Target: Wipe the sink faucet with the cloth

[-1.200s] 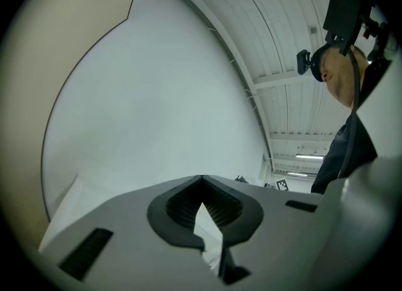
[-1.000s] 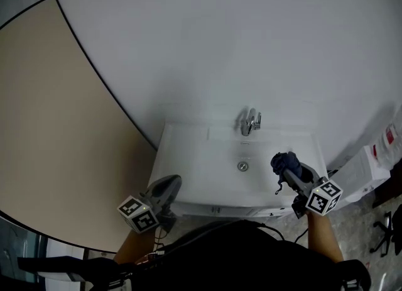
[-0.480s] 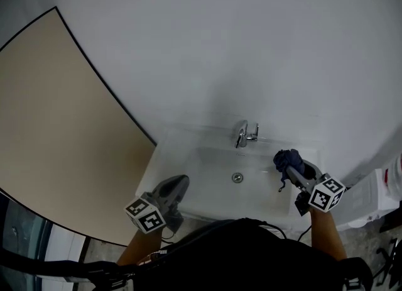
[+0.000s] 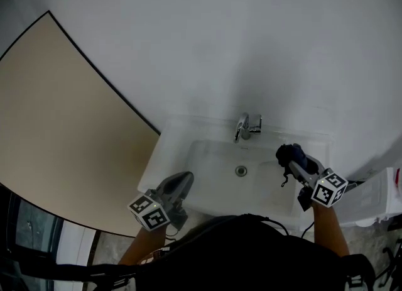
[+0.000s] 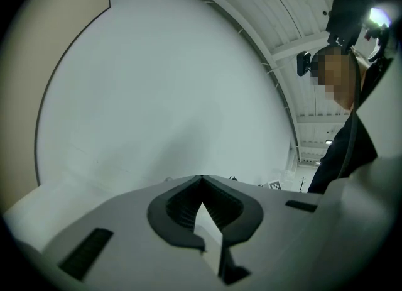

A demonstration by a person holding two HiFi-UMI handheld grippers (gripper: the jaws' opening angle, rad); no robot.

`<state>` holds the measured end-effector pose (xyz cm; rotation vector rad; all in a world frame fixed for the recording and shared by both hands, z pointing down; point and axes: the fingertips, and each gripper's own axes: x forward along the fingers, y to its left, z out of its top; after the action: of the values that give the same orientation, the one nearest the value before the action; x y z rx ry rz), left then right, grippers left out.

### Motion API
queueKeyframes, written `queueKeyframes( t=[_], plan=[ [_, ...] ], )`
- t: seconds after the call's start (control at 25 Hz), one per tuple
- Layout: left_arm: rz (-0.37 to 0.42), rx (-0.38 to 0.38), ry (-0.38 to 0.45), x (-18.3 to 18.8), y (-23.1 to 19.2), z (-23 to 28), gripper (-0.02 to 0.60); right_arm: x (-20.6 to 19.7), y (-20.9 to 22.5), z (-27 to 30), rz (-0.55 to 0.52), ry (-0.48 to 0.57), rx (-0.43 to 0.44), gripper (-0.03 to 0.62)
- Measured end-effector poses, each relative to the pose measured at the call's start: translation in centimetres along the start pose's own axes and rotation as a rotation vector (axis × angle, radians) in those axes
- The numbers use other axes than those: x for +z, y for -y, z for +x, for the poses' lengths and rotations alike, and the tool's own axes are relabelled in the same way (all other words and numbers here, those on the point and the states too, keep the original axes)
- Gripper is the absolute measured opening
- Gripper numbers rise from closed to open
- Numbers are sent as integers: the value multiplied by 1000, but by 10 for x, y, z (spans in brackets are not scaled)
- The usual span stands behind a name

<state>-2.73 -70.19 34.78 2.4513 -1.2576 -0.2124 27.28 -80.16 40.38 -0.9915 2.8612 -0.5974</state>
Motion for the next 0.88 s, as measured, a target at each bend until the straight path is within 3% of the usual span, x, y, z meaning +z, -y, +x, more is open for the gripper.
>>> queueKeyframes(
  t=[0.32,0.52,0.68,0.88],
  plan=[
    [-37,-94,-18,6,-57,27,0,-1,14,36,-21,-17,-102,153],
    [-69,-197,-32,20,-121,36,0,4,9,70,-29,-6,-244,153],
    [-42,-264,-76,38,-168,39,0,4,8,94,-8,-21,-363,153],
    [-51,-324,-111,33,-195,53,0,-9,18,113,36,-46,-447,153]
  ],
)
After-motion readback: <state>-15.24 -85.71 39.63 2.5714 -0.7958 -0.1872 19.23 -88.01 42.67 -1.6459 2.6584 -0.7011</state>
